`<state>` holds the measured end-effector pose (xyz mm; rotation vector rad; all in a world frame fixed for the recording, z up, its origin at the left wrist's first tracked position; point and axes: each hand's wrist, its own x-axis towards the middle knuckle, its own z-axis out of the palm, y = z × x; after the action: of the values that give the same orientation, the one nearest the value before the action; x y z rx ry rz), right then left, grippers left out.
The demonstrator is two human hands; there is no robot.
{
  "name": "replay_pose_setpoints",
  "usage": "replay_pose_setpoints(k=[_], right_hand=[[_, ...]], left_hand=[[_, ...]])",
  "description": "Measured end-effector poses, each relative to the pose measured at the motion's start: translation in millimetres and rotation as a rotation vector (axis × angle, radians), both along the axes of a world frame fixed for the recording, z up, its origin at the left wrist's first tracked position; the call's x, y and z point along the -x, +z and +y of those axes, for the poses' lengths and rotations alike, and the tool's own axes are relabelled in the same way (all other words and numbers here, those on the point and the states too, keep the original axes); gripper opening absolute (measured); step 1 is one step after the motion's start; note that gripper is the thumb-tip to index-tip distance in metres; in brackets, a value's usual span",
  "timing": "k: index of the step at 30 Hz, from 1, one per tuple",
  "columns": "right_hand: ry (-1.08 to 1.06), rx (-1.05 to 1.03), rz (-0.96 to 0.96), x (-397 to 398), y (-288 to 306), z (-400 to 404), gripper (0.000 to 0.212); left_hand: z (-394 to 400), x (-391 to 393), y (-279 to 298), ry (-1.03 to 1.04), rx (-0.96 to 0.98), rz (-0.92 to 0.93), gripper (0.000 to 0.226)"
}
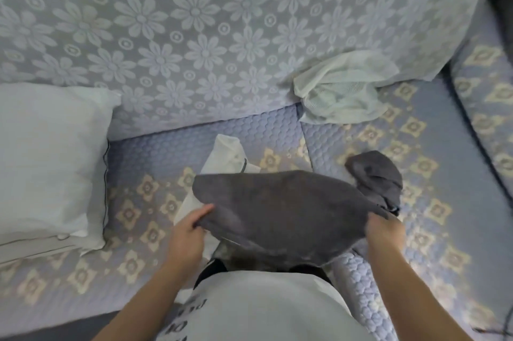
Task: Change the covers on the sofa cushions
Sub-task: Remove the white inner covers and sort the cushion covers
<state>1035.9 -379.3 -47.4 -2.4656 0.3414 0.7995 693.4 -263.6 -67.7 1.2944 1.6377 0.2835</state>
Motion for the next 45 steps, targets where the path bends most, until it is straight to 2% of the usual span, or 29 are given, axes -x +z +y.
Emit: replay_pose_setpoints(k=[3, 5, 7, 9, 11, 12, 13, 14, 16, 17, 19, 21, 22, 25, 29, 30, 32, 33, 35, 37, 38, 39, 42, 44, 45], right_hand=[[0.441, -0.212, 0.079, 47.5, 17.1, 41.6, 0.018], [0.589, -0.372, 0.270, 96.4, 47.5, 61.8, 0.015], [0.445, -0.559, 0.556, 121.7, 74.8, 69.8, 0.033], [0.272, -0.793, 0.922, 118.2, 84.2, 63.5, 0.050], [0.302, -0.892, 1.136, 93.6, 89.0, 55.3, 0.045], [0.398, -0.869, 1.128, 81.1, 86.4, 53.6, 0.037], [0.566, -0.805, 1.003, 70.4, 77.7, 51.7, 0.032], [0.770, -0.719, 0.767, 61.5, 71.7, 54.4, 0.034], [1.183, -0.522, 0.225, 47.7, 58.9, 63.3, 0.066], [1.386, -0.439, 0.040, 49.3, 55.4, 71.2, 0.084], [1.740, -0.384, -0.195, 56.2, 41.7, 83.6, 0.108], [2.007, -0.410, -0.342, 76.8, 34.5, 95.0, 0.109], [2.075, -0.415, -0.379, 85.7, 36.3, 102.3, 0.107], [2.129, -0.431, -0.354, 92.6, 50.1, 122.3, 0.105], [2.174, -0.541, -0.395, 102.6, 70.8, 129.8, 0.112], [2.144, -0.592, -0.323, 107.8, 69.9, 129.8, 0.108], [1.979, -0.687, -0.095, 119.9, 70.4, 128.8, 0.086], [1.883, -0.731, -0.095, 124.5, 69.3, 126.0, 0.076], [1.652, -0.748, -0.249, 133.2, 66.8, 115.4, 0.071], [1.380, -0.703, -0.315, 142.8, 66.3, 96.7, 0.058], [1.302, -0.683, -0.333, 147.9, 65.6, 84.8, 0.054], [1.279, -0.648, -0.348, 151.4, 62.7, 74.0, 0.059], [1.391, -0.476, -0.428, 149.4, 64.7, 44.9, 0.099], [1.574, -0.511, -0.533, 141.5, 74.2, 35.1, 0.098], [1.688, -0.548, -0.501, 142.8, 81.5, 33.4, 0.090]], left_hand=[[-8.7, -68.4, 31.0, -0.188, 0.101, -0.201, 0.065], [-22.4, -109.8, 49.7, -0.197, 0.221, -0.362, 0.051], [-27.8, -128.5, 59.6, -0.118, 0.197, -0.423, 0.027], [-18.8, -120.9, 63.4, -0.032, 0.131, -0.419, 0.026], [1.5, -102.8, 72.3, -0.024, 0.018, -0.360, 0.029], [10.7, -95.7, 79.3, -0.051, -0.034, -0.317, 0.036], [18.4, -87.9, 88.1, -0.105, -0.074, -0.274, 0.041], [25.2, -83.2, 100.4, -0.170, -0.084, -0.257, 0.041], [34.6, -71.7, 121.0, -0.345, -0.044, -0.257, 0.032], [38.4, -63.0, 134.1, -0.472, -0.014, -0.260, 0.027], [40.1, -54.3, 158.8, -0.755, 0.052, -0.278, 0.025], [36.3, -47.7, 178.0, -0.955, 0.033, -0.288, 0.033], [34.6, -45.3, 184.7, -0.994, 0.010, -0.298, 0.034], [35.4, -35.8, 191.3, -0.969, -0.071, -0.311, 0.031], [38.5, -20.5, 187.8, -1.049, -0.317, -0.150, 0.024], [40.0, -20.0, 186.8, -1.036, -0.392, -0.118, 0.024], [43.8, -21.8, 183.5, -1.000, -0.498, -0.093, 0.026], [44.9, -24.7, 183.1, -0.992, -0.514, -0.075, 0.025], [44.5, -30.5, 187.2, -0.968, -0.485, -0.073, 0.020], [40.6, -34.5, 194.2, -0.937, -0.490, -0.103, 0.018], [38.6, -33.6, 196.8, -0.941, -0.491, -0.101, 0.018], [37.7, -29.6, 196.4, -0.975, -0.474, -0.078, 0.020], [34.3, -11.4, 195.3, -1.259, -0.302, 0.063, 0.027], [27.4, -8.7, 201.1, -1.382, -0.206, 0.042, 0.024], [23.6, -10.9, 204.6, -1.396, -0.179, -0.005, 0.024]])
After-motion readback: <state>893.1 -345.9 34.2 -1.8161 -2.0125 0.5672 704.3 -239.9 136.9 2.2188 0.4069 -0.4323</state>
